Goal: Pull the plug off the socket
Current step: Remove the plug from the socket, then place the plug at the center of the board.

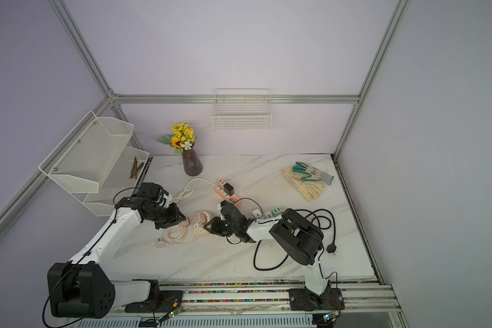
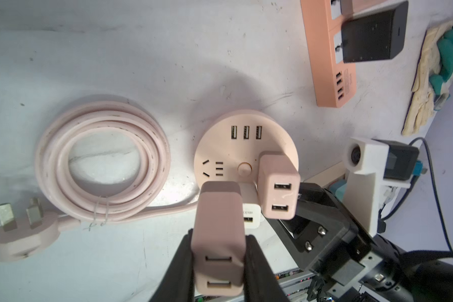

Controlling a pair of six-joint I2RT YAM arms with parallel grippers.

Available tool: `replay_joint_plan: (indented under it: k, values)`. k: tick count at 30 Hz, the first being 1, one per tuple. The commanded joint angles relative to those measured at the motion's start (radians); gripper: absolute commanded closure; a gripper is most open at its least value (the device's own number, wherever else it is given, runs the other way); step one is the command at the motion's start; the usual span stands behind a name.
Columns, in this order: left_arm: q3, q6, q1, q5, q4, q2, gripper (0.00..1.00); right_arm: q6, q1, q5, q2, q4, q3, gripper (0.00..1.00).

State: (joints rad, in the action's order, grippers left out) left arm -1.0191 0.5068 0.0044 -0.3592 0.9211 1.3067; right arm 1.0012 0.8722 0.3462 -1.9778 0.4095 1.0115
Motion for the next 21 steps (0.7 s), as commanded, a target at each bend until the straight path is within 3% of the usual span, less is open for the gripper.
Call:
replay_joint_plan:
  k: [1, 7, 13, 17, 21]
  values:
    - [-0.069, 0.029, 0.060, -0.012, -0.153, 0.044, 1.00, -0.030, -0.004, -0.013, -0.079, -0.112, -0.015, 1.00]
    - [-0.017, 0.198, 0.118, -0.152, -0.493, 0.204, 0.94, -0.033, -0.004, -0.007, -0.058, -0.110, -0.008, 1.00]
    - [0.013, 0.246, 0.121, -0.221, -0.620, 0.350, 0.86, -0.041, -0.004, -0.005, -0.056, -0.124, 0.012, 1.00]
    - [0.029, 0.212, 0.123, -0.166, -0.589, 0.348, 0.66, -0.050, -0.004, -0.013, -0.052, -0.133, 0.018, 1.00]
    - [0.023, 0.173, 0.123, -0.079, -0.503, 0.326, 0.35, -0.047, -0.004, -0.013, -0.061, -0.136, 0.022, 1.00]
